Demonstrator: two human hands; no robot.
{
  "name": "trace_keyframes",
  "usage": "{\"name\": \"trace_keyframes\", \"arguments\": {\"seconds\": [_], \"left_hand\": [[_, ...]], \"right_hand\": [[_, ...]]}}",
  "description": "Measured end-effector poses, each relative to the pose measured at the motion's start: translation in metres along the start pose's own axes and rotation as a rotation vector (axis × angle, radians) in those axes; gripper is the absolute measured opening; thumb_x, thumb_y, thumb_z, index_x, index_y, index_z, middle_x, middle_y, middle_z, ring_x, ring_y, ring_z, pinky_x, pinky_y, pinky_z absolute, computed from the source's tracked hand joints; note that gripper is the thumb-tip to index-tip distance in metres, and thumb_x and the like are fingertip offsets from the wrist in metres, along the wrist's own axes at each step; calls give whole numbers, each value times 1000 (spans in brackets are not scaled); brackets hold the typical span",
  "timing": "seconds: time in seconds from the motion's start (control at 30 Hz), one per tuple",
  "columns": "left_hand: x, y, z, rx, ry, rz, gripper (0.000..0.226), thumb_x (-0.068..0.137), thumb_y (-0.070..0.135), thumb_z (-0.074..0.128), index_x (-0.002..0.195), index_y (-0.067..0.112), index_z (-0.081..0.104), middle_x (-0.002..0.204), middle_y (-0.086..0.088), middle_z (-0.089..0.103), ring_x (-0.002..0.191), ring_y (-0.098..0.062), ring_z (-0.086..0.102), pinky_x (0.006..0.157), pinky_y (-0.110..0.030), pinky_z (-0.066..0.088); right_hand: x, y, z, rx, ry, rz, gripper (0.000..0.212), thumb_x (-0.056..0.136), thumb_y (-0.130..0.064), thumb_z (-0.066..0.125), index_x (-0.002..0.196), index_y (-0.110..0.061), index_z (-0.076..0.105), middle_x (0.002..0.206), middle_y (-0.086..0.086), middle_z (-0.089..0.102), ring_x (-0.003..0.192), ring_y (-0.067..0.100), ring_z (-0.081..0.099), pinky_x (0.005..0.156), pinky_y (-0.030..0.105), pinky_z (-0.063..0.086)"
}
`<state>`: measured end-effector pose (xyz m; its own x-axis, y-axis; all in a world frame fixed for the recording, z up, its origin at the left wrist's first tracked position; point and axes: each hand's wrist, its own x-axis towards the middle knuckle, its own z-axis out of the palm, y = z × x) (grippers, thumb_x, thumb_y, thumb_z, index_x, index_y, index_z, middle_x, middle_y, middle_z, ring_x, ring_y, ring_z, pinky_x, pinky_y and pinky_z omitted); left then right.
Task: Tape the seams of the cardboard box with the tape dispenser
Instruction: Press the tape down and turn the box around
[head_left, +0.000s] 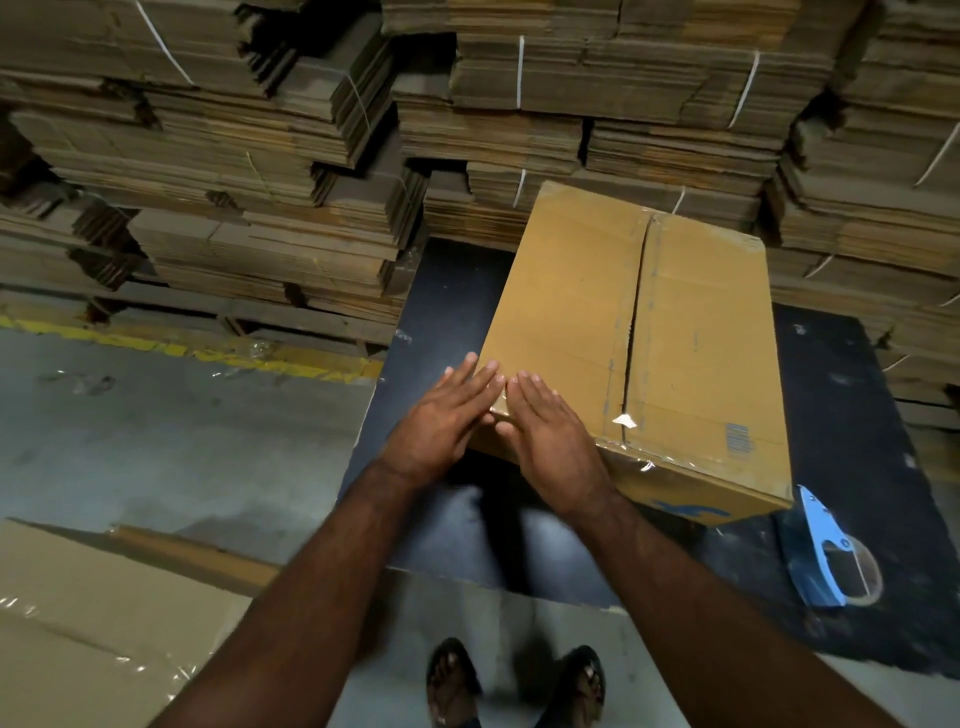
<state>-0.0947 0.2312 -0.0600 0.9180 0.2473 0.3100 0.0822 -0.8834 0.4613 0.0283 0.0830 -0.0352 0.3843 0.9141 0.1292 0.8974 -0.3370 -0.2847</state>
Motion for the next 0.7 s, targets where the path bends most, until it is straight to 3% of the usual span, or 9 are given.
{"name": "trace_keyframes", "arguments": {"seconds": [0.07,0.13,0.27,0.4,0.53,0.6,0.7], "left_hand": [[4,-1,-4,-8,0,-6,53,104,41,33,146,12,44,155,-4,35,146,-29,26,117,-47,28],[7,-10,-5,6,6,-3,50,103,35,43,149,17,40,157,0,31,146,-28,26,116,-49,32],[10,-31,-6,69,-96,60,79,88,1,65,154,27,29,163,6,18,150,-21,17,119,-45,27],[16,-37,-16,105,-175,128,76,91,4,63,154,30,27,163,4,20,149,-24,20,118,-46,29],[13,-24,-21,108,-125,127,76,85,2,71,151,20,38,158,-3,32,144,-27,32,116,-46,33],[5,-12,-18,107,-103,115,69,87,9,70,148,16,42,156,-6,36,144,-27,33,115,-46,34],[-11,16,-13,105,-64,60,60,97,46,47,145,10,47,154,-10,39,145,-28,30,116,-48,30]], "right_hand": [[4,2,-2,18,-9,11,60,102,-41,28,146,-4,42,151,16,41,142,28,36,116,45,32],[5,2,2,-5,-1,9,59,101,-39,25,144,-4,44,150,16,43,141,28,38,113,45,35],[6,7,9,-50,37,-17,52,100,-31,32,142,-4,47,147,15,47,137,28,43,113,43,36],[3,12,10,-62,38,-37,49,99,-23,47,145,-5,44,150,14,44,139,28,41,115,43,34],[-2,13,6,-39,31,-47,46,97,-14,52,141,-4,49,146,15,49,136,30,46,111,46,38],[-12,18,1,-33,18,-75,45,98,-21,43,139,-4,52,144,15,51,134,30,48,109,47,41],[-30,23,-7,28,13,-121,49,100,-30,37,142,-8,50,147,10,48,138,25,44,113,43,37]]}}
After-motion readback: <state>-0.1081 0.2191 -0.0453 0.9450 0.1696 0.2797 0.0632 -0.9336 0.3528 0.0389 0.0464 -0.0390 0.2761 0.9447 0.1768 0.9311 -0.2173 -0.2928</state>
